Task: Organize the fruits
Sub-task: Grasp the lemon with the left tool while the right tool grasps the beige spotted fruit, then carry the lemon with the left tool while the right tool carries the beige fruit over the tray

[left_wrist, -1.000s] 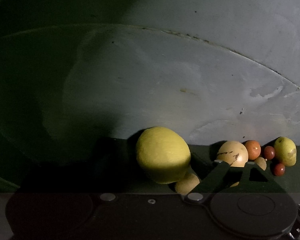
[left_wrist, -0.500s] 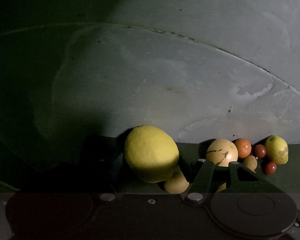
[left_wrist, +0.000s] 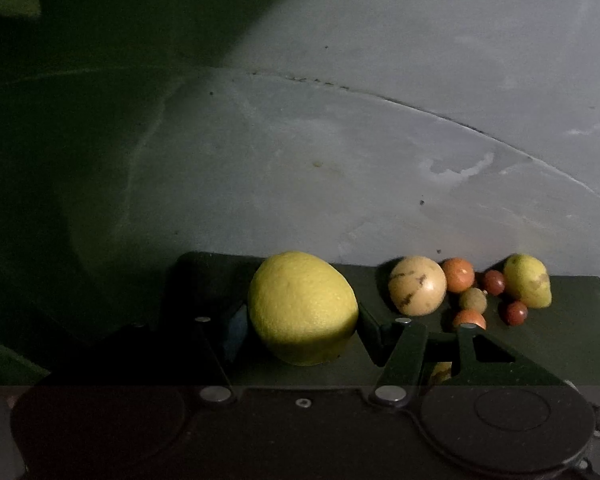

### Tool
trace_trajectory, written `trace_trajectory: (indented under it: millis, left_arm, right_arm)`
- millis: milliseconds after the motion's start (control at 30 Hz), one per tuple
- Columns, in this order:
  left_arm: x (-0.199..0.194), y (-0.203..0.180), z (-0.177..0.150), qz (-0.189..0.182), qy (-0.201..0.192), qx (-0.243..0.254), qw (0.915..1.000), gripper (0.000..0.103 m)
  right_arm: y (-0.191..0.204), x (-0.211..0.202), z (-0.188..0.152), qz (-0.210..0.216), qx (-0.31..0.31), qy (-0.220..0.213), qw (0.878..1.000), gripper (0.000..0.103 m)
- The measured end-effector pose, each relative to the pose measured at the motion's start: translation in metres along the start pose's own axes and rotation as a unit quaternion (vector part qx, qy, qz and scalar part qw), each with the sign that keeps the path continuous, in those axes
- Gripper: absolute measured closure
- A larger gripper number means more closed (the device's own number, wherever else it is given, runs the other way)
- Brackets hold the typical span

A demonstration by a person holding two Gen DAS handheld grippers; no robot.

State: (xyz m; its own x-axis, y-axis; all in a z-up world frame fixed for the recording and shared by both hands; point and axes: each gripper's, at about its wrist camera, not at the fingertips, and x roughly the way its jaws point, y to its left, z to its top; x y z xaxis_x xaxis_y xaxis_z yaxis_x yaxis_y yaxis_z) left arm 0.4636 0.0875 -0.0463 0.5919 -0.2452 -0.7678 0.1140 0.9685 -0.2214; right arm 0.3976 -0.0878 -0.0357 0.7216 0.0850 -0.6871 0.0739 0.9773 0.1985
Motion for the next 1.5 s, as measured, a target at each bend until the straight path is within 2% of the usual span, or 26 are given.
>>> trace_trajectory:
  millis: [367,733,1033,1500]
  left_arm:
    - [-0.047,-0.011,-0.032,-0.016,-0.005,0.017,0.9997,0.043]
    - [-0.075,-0.027,-0.073,-0.032,0.013,0.035,0.9988,0.043]
    - [-0.084,-0.037,-0.097,-0.045,0.034,0.054,0.997,0.043]
    - [-0.079,-0.051,-0.118,-0.057,0.065,0.078,0.9931,0.043]
  right_arm:
    - [0.005,-0.038,-0.018,0.002,-0.008,-0.015,1.0,0.047]
    - [0.003,-0.075,-0.049,0.008,-0.023,0.005,1.0,0.047]
    - [0.003,-0.095,-0.072,0.023,-0.062,0.027,0.997,0.047]
    - [0.008,-0.11,-0.095,0.048,-0.108,0.059,0.991,0.047]
